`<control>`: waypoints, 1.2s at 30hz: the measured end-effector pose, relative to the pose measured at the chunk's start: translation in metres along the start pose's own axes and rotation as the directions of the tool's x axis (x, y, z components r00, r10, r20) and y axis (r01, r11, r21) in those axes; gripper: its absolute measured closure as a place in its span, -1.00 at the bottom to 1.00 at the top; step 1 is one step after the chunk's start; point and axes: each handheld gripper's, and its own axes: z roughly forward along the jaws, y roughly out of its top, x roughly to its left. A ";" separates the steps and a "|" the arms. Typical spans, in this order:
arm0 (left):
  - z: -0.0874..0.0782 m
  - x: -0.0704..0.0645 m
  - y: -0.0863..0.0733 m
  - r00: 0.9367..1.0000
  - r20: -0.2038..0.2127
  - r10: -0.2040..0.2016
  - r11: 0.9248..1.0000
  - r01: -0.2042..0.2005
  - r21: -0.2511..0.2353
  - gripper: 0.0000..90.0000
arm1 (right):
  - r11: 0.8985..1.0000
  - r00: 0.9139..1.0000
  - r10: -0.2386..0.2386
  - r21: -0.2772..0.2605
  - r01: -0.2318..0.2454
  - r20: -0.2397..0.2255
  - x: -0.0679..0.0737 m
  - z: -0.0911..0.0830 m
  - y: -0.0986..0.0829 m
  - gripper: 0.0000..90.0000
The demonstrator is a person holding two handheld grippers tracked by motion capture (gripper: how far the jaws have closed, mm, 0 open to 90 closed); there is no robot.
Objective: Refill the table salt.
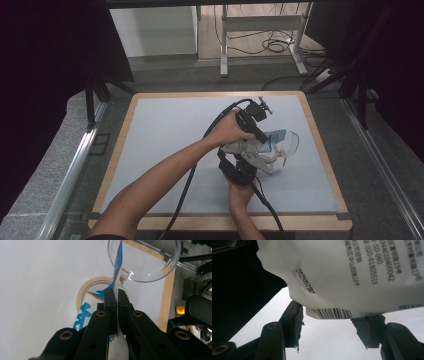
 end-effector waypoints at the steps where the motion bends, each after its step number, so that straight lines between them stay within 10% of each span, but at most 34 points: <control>1: 0.000 0.000 0.001 1.000 -0.002 -0.001 1.000 0.001 0.002 1.00 | 1.000 1.000 0.006 0.002 -0.006 -0.003 0.000 0.000 0.000 -0.02; 36: 0.002 -0.002 0.003 1.000 -0.014 -0.001 1.000 0.001 0.012 1.00 | 1.000 1.000 0.025 0.008 -0.025 -0.014 -0.003 0.000 0.001 -0.01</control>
